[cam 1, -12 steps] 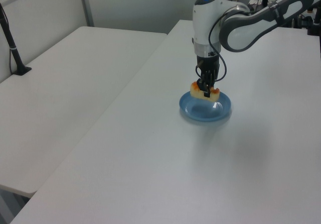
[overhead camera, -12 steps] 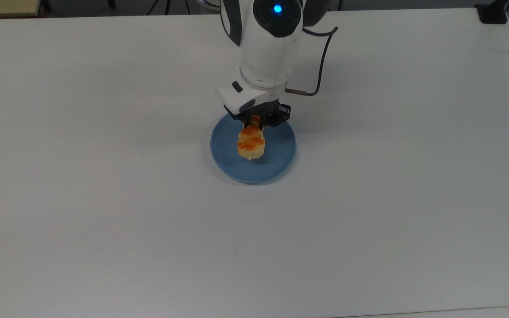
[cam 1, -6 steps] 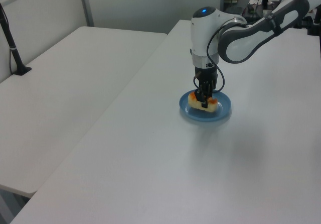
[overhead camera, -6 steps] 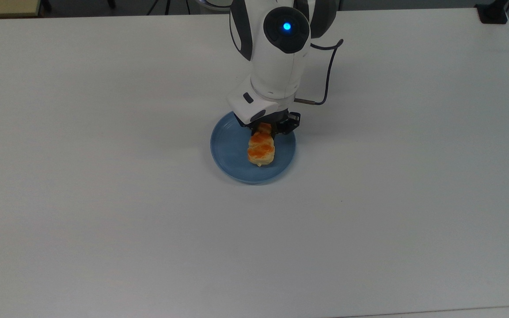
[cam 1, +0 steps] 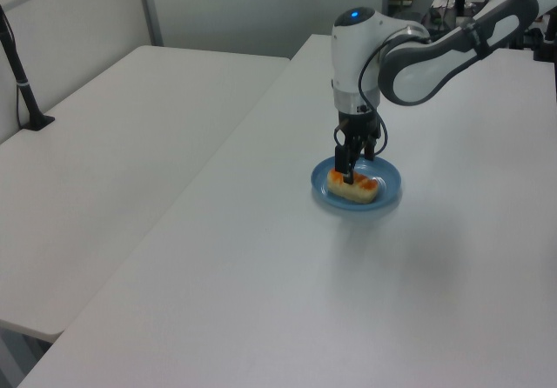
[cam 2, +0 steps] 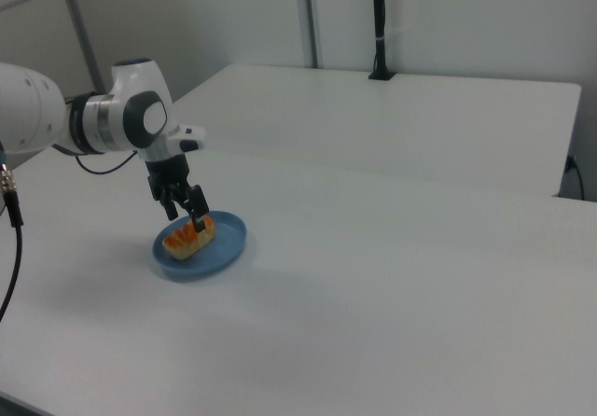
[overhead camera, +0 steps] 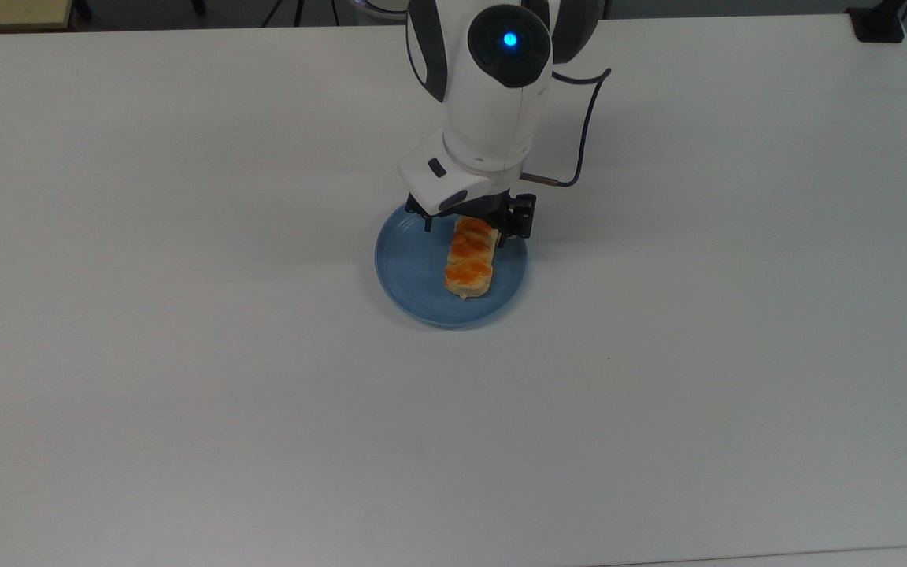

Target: Put the bread on a plate

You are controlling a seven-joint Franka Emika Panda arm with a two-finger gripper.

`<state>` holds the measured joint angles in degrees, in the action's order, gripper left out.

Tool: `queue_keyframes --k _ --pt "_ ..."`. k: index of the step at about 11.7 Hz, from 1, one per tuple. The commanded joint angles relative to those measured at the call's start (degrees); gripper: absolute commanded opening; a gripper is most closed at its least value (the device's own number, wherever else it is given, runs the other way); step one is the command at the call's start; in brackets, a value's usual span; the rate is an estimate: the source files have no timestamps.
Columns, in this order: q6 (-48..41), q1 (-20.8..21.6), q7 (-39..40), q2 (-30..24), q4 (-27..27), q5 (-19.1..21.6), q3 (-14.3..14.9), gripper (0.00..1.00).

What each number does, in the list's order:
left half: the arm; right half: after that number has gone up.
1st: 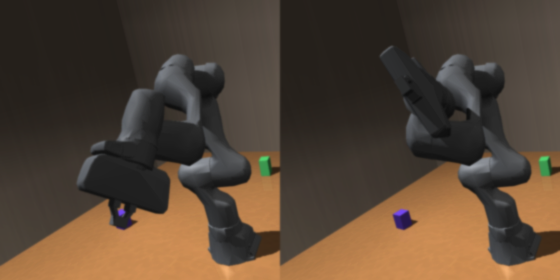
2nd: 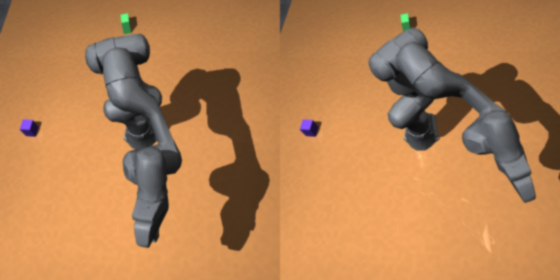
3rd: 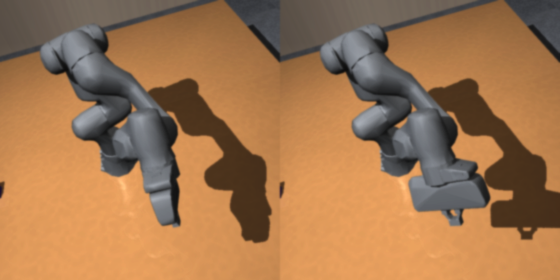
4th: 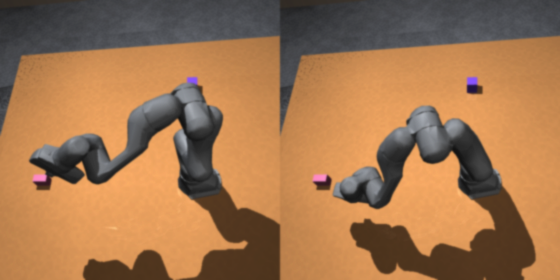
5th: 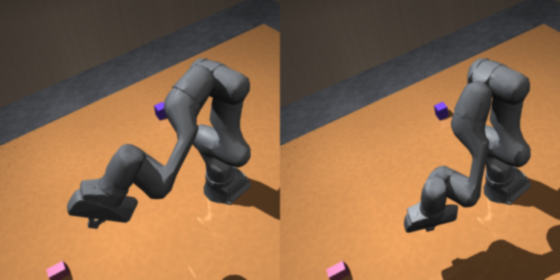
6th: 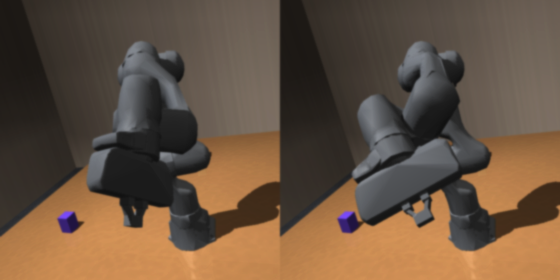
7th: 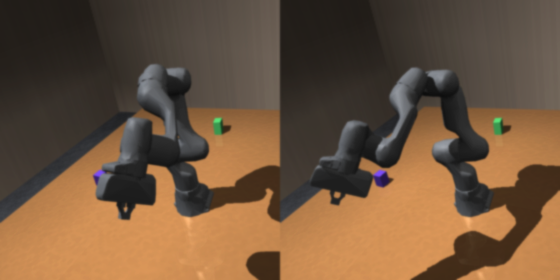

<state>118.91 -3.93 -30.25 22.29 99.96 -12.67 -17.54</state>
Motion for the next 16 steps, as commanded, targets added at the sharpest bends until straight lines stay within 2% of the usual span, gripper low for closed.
queue_keyframes --k 1,3,4,6,9,10,13,15,16 --pt "-9.01 -2.21 -0.43 -9.95 -0.20 0.10 0.75 1.00" --pt "-16.91 -3.80 4.99 -13.31 -5.01 0.71 1.10 1.00" --pt "-21.22 -5.11 9.55 -14.11 -8.96 2.89 1.88 1.00" --pt "-28.96 -5.74 20.62 -16.04 -15.65 6.68 5.30 1.00" --pt "-31.46 -5.74 34.24 -19.38 -16.38 8.80 10.40 1.00" --pt "-31.02 -5.74 38.03 -19.30 -16.12 8.11 10.59 1.00" --pt "-25.51 -5.57 37.55 -19.65 -13.32 8.54 11.82 1.00" --pt "-21.63 -5.56 30.37 -19.57 -12.51 8.54 11.82 1.00" --pt "-22.05 -5.48 30.08 -19.65 -12.51 8.63 11.82 1.00"
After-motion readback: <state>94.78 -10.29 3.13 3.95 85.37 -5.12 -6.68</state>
